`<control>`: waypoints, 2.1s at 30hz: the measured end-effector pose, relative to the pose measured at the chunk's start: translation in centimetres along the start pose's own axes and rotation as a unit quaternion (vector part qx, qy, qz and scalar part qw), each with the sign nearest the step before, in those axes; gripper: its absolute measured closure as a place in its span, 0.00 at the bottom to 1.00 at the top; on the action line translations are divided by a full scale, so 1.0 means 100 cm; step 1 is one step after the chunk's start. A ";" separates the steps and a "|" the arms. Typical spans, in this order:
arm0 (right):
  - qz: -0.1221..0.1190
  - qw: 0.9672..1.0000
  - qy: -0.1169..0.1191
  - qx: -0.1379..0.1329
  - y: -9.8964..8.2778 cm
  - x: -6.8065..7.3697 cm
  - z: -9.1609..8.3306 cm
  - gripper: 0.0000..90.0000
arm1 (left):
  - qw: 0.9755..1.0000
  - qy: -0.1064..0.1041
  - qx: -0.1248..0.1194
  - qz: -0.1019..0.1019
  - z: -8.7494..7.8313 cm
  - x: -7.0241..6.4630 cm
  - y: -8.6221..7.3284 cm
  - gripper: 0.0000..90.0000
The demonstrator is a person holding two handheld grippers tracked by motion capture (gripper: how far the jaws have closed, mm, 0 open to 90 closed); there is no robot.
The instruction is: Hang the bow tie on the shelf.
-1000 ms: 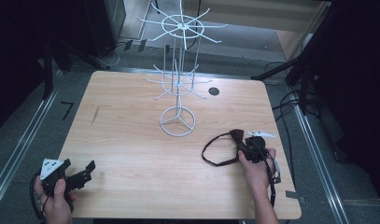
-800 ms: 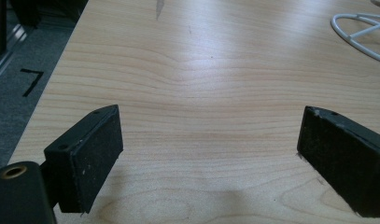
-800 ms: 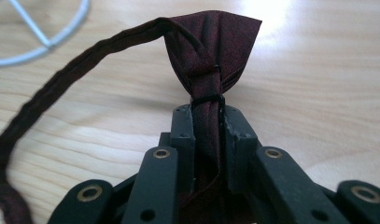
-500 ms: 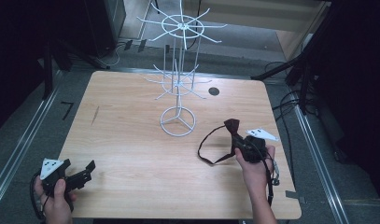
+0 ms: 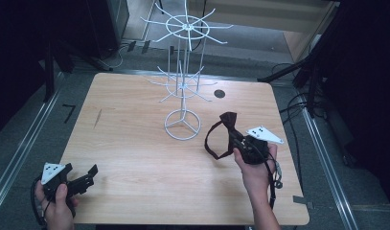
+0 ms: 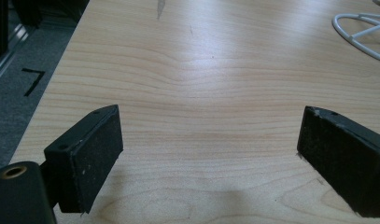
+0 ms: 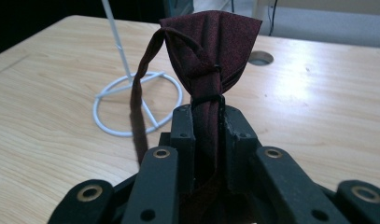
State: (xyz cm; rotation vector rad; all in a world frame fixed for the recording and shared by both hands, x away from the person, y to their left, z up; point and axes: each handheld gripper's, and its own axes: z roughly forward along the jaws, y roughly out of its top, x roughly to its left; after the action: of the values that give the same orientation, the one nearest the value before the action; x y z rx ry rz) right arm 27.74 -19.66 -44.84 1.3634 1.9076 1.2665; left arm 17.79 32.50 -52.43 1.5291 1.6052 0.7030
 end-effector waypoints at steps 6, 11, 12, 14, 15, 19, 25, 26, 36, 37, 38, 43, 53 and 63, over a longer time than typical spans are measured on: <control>-0.014 1.000 0.008 -0.018 0.009 0.010 -0.005 0.87 | 1.000 0.000 0.000 0.000 0.000 0.000 0.000 0.08; -0.018 0.999 0.010 -0.034 0.015 0.015 -0.010 0.87 | 1.000 0.000 0.001 0.001 0.000 0.000 0.000 0.08; -0.016 0.999 0.011 -0.036 0.017 0.016 -0.011 0.87 | 1.000 -0.001 0.001 0.000 0.000 0.000 0.000 0.08; -0.018 0.999 0.011 -0.041 0.020 0.017 -0.012 0.87 | 1.000 -0.002 -0.001 -0.001 0.000 0.000 0.000 0.08; -0.017 0.999 0.013 -0.043 0.022 0.018 -0.013 0.87 | 1.000 -0.002 0.000 -0.001 0.000 0.000 0.000 0.08; -0.022 0.998 0.014 -0.052 0.029 0.023 -0.015 0.87 | 1.000 -0.002 0.000 -0.003 0.001 0.000 0.000 0.08; -0.024 0.997 0.020 -0.070 0.037 0.027 -0.021 0.87 | 1.000 -0.004 0.000 -0.003 0.001 0.001 0.000 0.08; -0.026 0.997 0.020 -0.071 0.037 0.028 -0.021 0.87 | 1.000 -0.004 0.000 -0.003 0.001 0.001 0.000 0.08; -0.035 0.995 0.026 -0.087 0.050 0.035 -0.023 0.87 | 1.000 -0.005 -0.001 -0.005 0.001 0.001 0.000 0.08; -0.036 0.995 0.028 -0.087 0.051 0.035 -0.022 0.87 | 1.000 -0.005 0.000 -0.006 0.001 0.001 0.000 0.08; -0.035 0.995 0.027 -0.088 0.052 0.036 -0.022 0.87 | 1.000 -0.005 0.000 -0.006 0.001 0.001 0.000 0.08; -0.038 0.995 0.028 -0.090 0.059 0.038 -0.016 0.87 | 1.000 -0.006 -0.001 -0.006 0.001 0.001 0.000 0.08; -0.021 0.996 0.020 -0.090 0.065 0.035 -0.001 0.87 | 1.000 -0.006 -0.001 -0.007 0.001 0.002 0.001 0.08; -0.009 0.997 0.011 -0.076 0.064 0.031 0.019 0.86 | 1.000 -0.007 -0.001 -0.007 0.001 0.002 0.001 0.08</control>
State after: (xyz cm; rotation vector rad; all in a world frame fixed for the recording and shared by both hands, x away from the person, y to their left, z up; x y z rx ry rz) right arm 31.03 -15.60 -39.71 1.2568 1.7943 1.3916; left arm 17.91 32.66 -52.45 1.5154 1.6036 0.6851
